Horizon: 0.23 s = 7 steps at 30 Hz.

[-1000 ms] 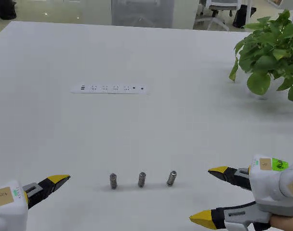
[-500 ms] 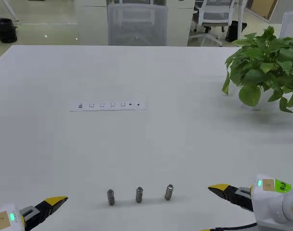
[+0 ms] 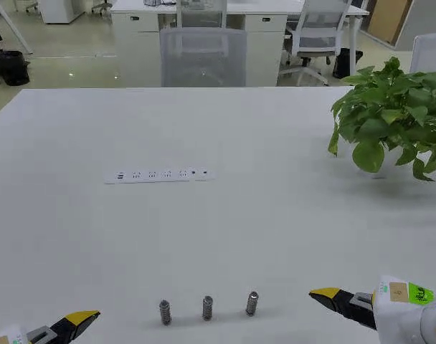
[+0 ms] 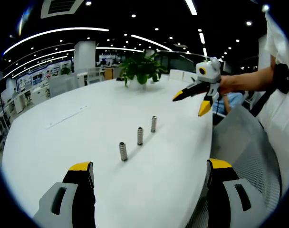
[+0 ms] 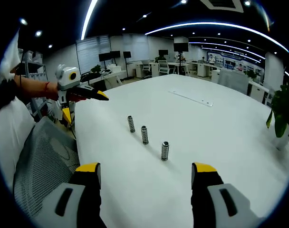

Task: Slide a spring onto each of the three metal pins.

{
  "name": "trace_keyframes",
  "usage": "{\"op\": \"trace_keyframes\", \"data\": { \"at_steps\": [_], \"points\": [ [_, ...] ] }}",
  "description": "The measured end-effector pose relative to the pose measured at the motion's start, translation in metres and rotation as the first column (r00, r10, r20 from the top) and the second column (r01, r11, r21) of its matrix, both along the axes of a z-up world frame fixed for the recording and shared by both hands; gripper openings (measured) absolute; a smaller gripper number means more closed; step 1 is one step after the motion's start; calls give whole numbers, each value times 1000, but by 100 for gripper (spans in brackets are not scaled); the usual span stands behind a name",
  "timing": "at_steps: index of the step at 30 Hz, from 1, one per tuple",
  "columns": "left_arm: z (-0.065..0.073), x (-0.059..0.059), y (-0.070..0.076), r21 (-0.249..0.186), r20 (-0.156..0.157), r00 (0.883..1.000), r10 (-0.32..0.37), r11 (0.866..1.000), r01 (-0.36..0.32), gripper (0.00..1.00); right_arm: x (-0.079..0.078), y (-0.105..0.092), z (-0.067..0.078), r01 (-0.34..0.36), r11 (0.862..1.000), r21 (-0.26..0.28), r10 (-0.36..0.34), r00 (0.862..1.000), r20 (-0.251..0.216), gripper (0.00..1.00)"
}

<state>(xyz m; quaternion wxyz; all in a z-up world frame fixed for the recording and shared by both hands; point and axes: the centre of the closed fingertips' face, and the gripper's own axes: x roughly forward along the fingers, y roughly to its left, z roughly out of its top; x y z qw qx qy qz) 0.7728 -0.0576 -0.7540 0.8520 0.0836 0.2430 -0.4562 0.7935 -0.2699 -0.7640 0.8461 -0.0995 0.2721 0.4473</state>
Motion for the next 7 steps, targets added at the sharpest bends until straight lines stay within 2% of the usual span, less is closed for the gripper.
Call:
{"op": "trace_keyframes", "data": {
  "at_steps": [7],
  "points": [
    [2, 0, 1, -7, 3, 1000, 6, 1000, -6, 100, -4, 0, 1, 1, 1000, -1, -1, 1000, 0, 79]
  ]
}}
